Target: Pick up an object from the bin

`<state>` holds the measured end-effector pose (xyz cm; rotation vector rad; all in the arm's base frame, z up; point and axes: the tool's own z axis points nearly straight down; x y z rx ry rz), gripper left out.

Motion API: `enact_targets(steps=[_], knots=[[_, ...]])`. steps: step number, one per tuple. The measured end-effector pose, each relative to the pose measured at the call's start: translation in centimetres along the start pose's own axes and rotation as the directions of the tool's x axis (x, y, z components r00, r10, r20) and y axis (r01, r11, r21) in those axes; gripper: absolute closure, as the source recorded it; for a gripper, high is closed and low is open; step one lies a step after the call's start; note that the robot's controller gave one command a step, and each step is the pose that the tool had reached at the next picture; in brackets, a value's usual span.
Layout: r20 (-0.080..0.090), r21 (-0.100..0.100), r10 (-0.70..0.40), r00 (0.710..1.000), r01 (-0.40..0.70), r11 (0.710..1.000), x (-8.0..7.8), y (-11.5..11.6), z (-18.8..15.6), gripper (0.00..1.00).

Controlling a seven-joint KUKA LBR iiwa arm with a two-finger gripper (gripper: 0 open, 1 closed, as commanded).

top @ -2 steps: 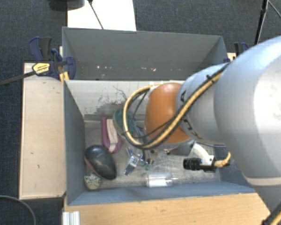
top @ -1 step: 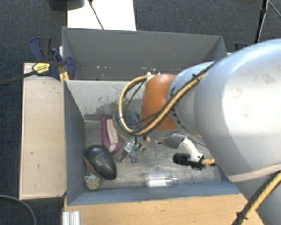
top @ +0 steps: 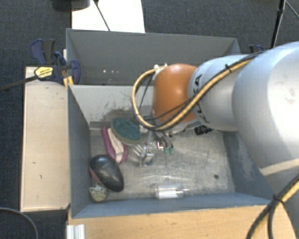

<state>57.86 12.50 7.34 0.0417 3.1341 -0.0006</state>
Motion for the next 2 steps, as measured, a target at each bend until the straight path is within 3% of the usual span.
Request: enact_targets(steps=[1, 2], knots=[[0.006, -0.002, 0.001, 1.0, -0.001, 1.0, -0.2, 0.1, -0.2, 1.0], [0.0, -0.002, 0.002, 1.0, -0.002, 1.0, -0.4, 0.1, -4.3, 1.0]])
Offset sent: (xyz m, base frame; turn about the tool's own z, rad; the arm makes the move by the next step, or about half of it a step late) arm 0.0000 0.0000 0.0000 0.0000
